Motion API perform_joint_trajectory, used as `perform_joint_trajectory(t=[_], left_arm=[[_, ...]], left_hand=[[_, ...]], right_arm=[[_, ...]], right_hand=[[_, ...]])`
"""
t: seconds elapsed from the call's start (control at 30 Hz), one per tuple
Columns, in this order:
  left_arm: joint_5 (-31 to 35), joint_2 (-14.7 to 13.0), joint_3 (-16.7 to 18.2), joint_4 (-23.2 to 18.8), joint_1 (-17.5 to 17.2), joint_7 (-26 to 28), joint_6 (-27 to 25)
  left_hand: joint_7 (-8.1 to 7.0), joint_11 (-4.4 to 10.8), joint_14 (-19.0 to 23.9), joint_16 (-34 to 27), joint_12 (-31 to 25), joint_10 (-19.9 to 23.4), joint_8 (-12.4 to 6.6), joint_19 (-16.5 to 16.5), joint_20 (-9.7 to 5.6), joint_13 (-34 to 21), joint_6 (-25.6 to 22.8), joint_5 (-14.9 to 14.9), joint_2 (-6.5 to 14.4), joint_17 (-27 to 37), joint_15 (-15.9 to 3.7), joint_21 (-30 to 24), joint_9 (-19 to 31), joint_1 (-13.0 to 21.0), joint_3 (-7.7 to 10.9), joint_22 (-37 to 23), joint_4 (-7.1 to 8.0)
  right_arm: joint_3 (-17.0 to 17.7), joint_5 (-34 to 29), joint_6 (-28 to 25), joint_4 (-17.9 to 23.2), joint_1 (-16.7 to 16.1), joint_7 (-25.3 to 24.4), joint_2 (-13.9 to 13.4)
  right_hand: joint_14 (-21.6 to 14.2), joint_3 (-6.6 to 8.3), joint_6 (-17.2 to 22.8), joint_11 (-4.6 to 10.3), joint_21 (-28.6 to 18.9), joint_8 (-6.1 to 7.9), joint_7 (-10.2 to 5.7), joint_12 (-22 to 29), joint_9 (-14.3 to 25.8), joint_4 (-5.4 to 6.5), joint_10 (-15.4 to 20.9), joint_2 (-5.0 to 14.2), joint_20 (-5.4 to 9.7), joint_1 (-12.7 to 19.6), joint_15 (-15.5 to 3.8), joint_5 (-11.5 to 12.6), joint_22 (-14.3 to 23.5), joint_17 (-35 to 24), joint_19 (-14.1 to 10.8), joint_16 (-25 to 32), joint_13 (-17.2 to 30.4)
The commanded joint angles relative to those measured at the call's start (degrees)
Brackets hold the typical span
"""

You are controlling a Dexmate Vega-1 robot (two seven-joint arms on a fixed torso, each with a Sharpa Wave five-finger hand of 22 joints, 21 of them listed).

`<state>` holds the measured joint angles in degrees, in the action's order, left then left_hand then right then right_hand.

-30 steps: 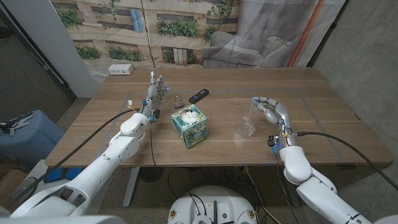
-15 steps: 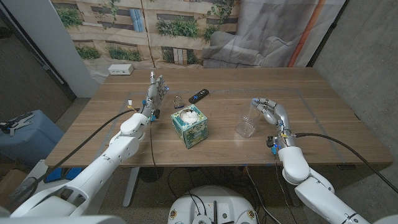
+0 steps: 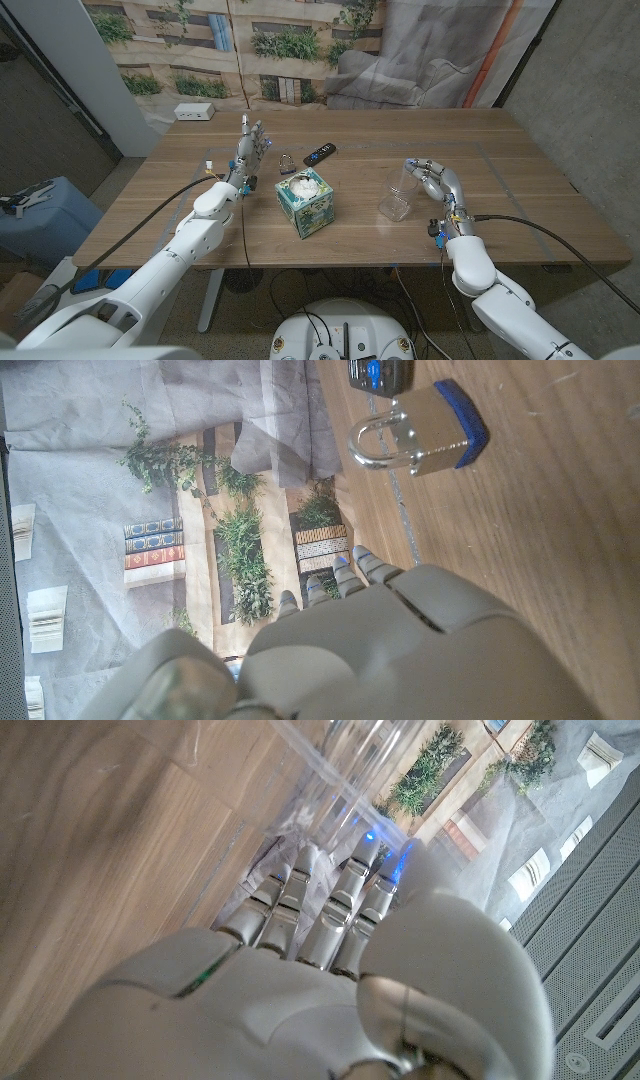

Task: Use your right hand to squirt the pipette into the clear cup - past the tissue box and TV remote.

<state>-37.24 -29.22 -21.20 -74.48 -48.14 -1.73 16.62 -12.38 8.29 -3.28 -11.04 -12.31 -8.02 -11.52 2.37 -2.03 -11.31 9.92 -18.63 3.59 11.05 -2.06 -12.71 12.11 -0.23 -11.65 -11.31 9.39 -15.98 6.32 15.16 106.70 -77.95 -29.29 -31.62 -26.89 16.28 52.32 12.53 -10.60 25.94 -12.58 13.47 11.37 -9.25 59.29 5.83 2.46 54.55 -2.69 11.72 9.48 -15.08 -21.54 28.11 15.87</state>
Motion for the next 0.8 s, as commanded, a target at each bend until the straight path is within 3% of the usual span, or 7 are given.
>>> perform_joint_trajectory(t=[0.03,0.8], left_arm=[[0.0,0.0,0.0,0.0,0.0,0.0,0.0],[0.0,0.0,0.0,0.0,0.0,0.0,0.0]], left_hand=[[-0.33,0.21,-0.5,-0.3,-0.3,-0.1,-0.34,0.6,-5.2,-0.3,0.1,-0.3,2.3,0.3,-6.61,-0.3,0.1,0.1,-0.33,-0.1,-0.03],[-0.33,0.25,-0.5,-0.3,-0.3,-0.1,-0.34,0.6,-5.19,-0.3,0.1,-0.3,2.3,0.3,-6.63,-0.3,0.1,0.1,-0.32,-0.1,-0.03]], right_arm=[[0.0,0.0,0.6,-0.2,-0.1,-0.9,0.3],[0.5,-0.3,1.6,-0.3,-1.2,-2.3,1.3]], right_hand=[[-0.9,0.01,0.7,-0.02,-0.4,0.05,0.06,0.5,0.0,-0.35,0.9,0.12,0.18,1.3,-9.0,0.3,0.1,-0.3,-0.4,0.7,0.5],[-2.9,0.43,2.7,0.02,-0.5,0.94,0.18,2.0,0.1,-0.85,2.8,-0.22,0.71,4.6,-9.38,0.4,0.1,-1.0,-1.5,2.2,2.2]])
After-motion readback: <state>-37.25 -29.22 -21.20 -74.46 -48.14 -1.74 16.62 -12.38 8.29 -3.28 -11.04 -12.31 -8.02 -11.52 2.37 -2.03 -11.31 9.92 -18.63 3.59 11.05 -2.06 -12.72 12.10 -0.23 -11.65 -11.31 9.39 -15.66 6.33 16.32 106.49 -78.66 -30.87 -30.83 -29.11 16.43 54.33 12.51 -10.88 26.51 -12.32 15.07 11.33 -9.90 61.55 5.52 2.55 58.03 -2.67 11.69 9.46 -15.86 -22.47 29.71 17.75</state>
